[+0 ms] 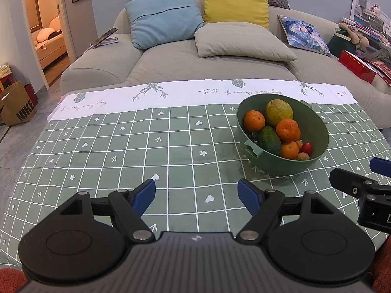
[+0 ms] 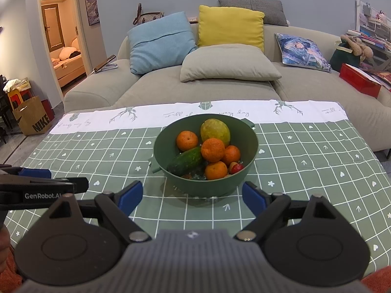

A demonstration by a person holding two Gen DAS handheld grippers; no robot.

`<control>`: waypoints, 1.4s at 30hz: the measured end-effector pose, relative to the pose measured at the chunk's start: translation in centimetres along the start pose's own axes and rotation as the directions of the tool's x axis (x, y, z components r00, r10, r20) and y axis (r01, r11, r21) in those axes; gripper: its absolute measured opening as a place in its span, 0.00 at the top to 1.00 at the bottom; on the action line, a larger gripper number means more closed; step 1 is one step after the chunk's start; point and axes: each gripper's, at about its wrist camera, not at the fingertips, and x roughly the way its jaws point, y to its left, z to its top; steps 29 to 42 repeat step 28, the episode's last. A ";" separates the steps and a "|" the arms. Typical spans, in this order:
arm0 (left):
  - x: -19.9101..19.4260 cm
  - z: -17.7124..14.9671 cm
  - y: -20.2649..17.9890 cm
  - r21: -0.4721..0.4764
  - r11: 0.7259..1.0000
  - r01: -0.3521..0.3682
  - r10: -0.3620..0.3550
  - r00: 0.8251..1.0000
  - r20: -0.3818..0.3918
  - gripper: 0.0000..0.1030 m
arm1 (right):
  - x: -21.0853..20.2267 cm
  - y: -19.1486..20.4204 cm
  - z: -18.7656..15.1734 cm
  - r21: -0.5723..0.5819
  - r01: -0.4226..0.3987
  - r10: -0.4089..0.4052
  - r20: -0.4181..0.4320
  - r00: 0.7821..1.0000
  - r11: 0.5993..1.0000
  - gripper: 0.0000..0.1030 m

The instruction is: Organize fruits

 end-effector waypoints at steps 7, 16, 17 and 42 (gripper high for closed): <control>-0.1 0.1 -0.1 0.000 1.000 0.002 -0.002 1.000 -0.003 0.13 | 0.0 0.0 -0.1 0.001 0.000 0.000 0.000 1.000 1.000 0.18; -0.5 0.5 -0.1 -0.006 1.000 0.003 -0.003 1.000 0.003 0.13 | 0.1 -0.1 -0.1 0.002 0.000 0.000 0.001 1.000 1.000 0.18; -0.5 0.5 0.0 -0.011 1.000 0.003 -0.003 1.000 0.002 0.13 | 0.1 -0.1 -0.2 0.003 0.001 -0.001 0.000 1.000 1.000 0.18; -0.4 0.5 -0.1 -0.006 1.000 0.011 -0.011 1.000 -0.005 0.13 | 0.5 -0.4 -0.2 0.012 0.006 -0.006 -0.015 1.000 1.000 0.18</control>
